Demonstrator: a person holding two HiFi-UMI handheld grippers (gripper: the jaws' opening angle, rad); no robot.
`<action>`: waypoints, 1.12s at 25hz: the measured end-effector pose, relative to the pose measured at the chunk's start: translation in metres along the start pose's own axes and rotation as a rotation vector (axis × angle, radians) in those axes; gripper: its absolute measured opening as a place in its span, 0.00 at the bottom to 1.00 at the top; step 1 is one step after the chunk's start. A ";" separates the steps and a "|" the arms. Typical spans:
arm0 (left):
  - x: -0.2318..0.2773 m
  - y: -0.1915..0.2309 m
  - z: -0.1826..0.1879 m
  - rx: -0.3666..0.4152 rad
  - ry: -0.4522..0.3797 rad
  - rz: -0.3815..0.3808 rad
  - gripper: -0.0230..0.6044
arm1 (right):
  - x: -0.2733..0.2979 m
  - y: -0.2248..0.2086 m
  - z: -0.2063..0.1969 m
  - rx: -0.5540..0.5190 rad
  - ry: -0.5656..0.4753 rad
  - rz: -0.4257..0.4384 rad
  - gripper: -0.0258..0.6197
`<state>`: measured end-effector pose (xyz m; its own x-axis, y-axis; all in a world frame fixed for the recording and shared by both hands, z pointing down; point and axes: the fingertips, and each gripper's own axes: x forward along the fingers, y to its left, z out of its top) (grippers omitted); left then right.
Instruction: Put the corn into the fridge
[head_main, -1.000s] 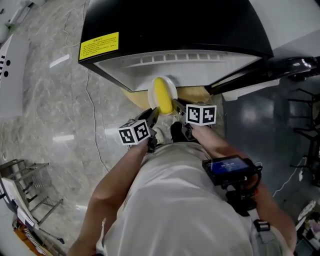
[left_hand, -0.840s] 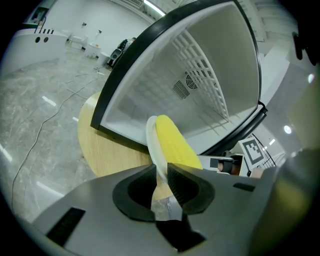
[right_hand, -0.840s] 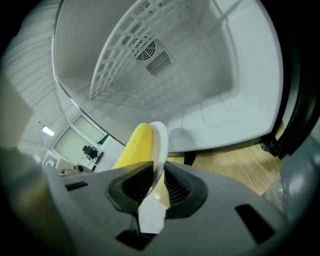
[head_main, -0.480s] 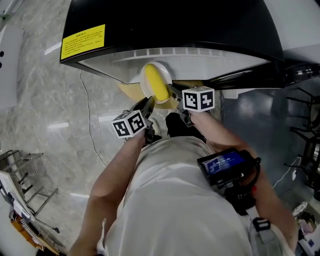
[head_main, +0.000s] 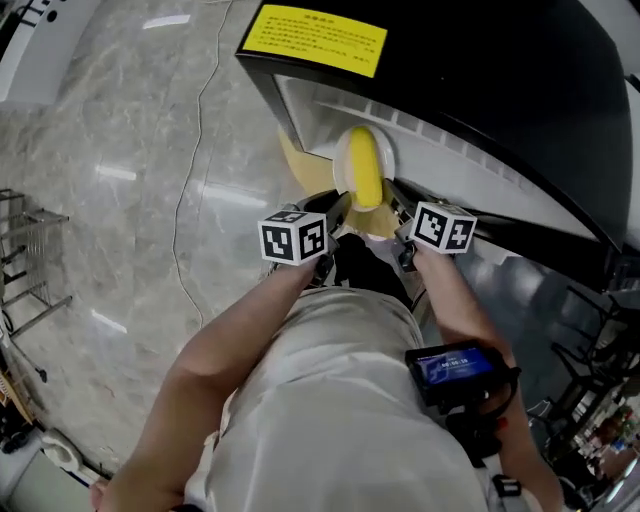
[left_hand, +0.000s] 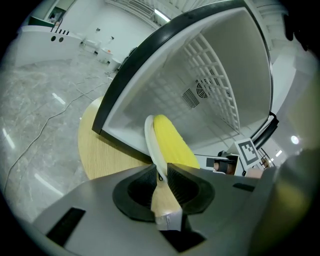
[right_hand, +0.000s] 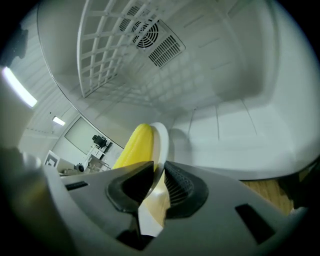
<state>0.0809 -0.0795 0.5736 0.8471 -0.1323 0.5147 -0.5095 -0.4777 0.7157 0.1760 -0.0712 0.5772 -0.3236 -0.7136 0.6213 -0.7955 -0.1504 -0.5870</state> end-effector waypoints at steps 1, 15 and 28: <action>0.001 0.001 0.001 0.000 -0.002 0.004 0.14 | 0.002 0.000 0.001 0.002 -0.001 -0.002 0.13; 0.023 0.014 0.024 0.016 -0.041 0.053 0.14 | 0.021 -0.013 0.024 -0.011 -0.033 -0.065 0.13; 0.067 0.013 0.059 0.122 -0.001 0.131 0.14 | 0.020 -0.046 0.043 0.126 -0.137 -0.186 0.13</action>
<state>0.1397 -0.1460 0.5893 0.7747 -0.2017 0.5993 -0.5938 -0.5578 0.5799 0.2276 -0.1082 0.5944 -0.0986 -0.7508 0.6531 -0.7620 -0.3651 -0.5348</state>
